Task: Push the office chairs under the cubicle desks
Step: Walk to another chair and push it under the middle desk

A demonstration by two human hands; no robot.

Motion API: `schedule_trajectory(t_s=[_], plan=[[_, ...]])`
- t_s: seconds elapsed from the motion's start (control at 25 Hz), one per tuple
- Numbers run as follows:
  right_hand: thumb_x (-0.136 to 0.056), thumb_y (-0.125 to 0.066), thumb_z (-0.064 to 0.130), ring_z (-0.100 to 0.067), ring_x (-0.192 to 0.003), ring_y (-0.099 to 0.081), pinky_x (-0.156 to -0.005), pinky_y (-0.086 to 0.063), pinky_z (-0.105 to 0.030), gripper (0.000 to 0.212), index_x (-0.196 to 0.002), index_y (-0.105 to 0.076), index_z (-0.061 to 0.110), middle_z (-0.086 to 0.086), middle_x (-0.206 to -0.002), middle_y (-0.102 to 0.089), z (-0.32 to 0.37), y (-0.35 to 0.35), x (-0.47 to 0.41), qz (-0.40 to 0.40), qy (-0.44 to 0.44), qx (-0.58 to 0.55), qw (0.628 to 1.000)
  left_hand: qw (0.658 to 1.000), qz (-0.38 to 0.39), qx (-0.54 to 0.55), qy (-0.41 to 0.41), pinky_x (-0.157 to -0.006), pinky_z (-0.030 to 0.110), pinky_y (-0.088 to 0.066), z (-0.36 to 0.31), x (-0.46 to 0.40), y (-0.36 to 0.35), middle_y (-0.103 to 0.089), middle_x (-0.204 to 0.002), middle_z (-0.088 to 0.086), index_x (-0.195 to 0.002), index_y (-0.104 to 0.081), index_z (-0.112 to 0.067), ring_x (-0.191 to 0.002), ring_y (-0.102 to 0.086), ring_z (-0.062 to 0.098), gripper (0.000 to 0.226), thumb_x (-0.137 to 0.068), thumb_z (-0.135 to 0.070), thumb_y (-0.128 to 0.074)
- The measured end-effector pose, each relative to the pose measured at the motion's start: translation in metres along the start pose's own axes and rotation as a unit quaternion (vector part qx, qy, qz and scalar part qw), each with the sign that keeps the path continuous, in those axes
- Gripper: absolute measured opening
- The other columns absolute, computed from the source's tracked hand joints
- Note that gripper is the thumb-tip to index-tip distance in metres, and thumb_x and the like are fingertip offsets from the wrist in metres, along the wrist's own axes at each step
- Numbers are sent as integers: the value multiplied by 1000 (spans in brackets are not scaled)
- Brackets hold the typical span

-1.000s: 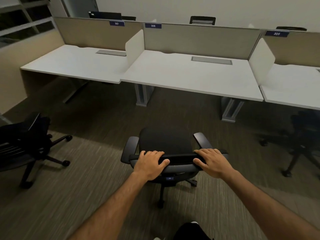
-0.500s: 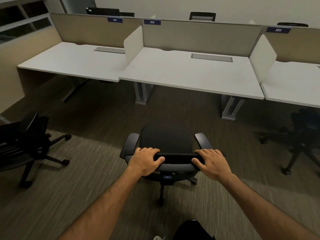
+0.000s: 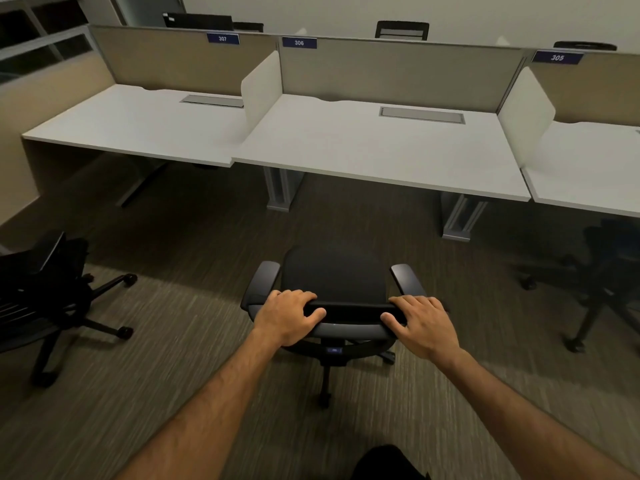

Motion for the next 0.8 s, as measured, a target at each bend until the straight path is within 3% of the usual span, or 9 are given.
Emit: schedule_trajectory(t_s=[0.8], plan=[[-97,-24,71,-13,-116,-59,-104,-41,-39,69,-134,-61,26,8,-125,-67,-53,12,-132,-29,-16,-19,999,1000,-18,13,-9,-106,39,-43,14,-149,36,-68,-125,-9,-136,-60,-28,-113,-61,9,63,-93,-69,-40]])
Point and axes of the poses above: each hand's wrist, its own x-axis away from the middle knuckle, its own y-axis out of the back of the hand, z = x × y, the point moved 10 cm from there along -x, towards the middle knuckle
